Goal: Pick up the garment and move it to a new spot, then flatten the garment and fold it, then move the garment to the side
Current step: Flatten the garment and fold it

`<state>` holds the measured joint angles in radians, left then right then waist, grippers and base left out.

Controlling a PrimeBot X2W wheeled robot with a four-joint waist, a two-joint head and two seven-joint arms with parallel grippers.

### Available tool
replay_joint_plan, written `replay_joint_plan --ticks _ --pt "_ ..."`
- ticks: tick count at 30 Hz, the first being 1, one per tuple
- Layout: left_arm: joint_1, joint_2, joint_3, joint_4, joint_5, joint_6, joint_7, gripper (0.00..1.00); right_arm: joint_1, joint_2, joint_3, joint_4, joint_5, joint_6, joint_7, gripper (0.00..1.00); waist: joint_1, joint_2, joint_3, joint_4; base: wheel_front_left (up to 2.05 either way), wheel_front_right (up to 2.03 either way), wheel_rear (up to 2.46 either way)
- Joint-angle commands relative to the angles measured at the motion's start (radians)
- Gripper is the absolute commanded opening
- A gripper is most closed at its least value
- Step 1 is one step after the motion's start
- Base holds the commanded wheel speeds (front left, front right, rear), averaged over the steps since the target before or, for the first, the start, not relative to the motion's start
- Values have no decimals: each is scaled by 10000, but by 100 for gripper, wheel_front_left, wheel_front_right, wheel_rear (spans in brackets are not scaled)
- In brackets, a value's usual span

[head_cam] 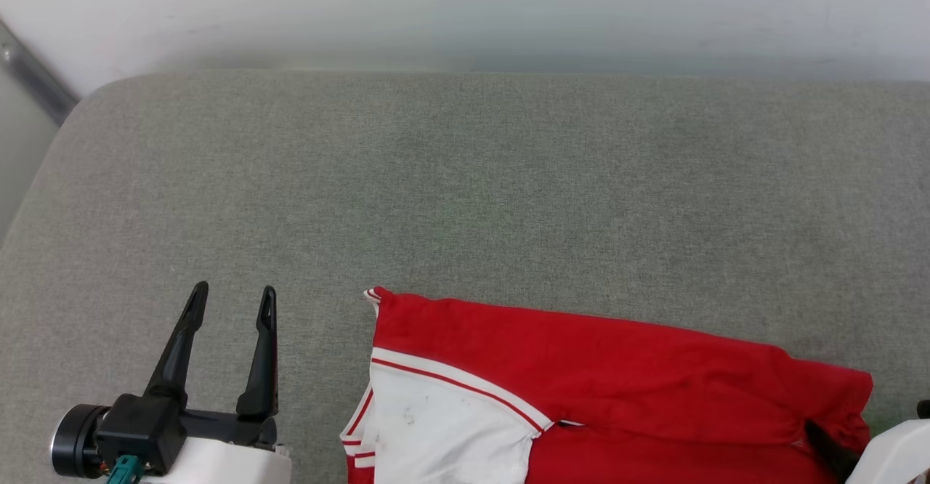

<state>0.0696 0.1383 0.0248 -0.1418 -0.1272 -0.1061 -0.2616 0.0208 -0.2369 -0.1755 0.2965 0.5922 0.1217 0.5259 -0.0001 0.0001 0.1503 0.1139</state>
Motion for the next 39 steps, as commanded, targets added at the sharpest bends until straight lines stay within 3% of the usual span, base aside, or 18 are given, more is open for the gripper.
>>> replay_joint_plan --ticks 1,11,22,26,33,39 --pt "-113 -62 37 34 41 -59 -45 100 113 646 703 540 196 160 110 0 1 -1 -53 -16 0 0 0" --pt "84 -168 155 112 160 -157 -45 100 42 -309 -39 340 -16 79 -991 0 1 -1 -324 -154 0 0 0" --pt "64 -128 155 89 223 -220 -45 100 -403 -1030 -1443 515 -650 82 -1315 0 1 -1 -375 -405 0 0 0" --pt "45 -147 223 88 219 -213 -45 100 -502 -1193 -1476 189 -722 85 -1094 0 1 -1 -447 -524 0 0 0" --pt "277 -290 214 205 269 -228 -45 100 42 -774 -1036 -1685 -732 88 -343 0 1 -1 -680 -774 0 0 0" --pt "393 -372 215 241 268 -230 -45 100 594 141 -544 -3923 -291 88 1026 0 1 -1 -874 -875 0 0 0"
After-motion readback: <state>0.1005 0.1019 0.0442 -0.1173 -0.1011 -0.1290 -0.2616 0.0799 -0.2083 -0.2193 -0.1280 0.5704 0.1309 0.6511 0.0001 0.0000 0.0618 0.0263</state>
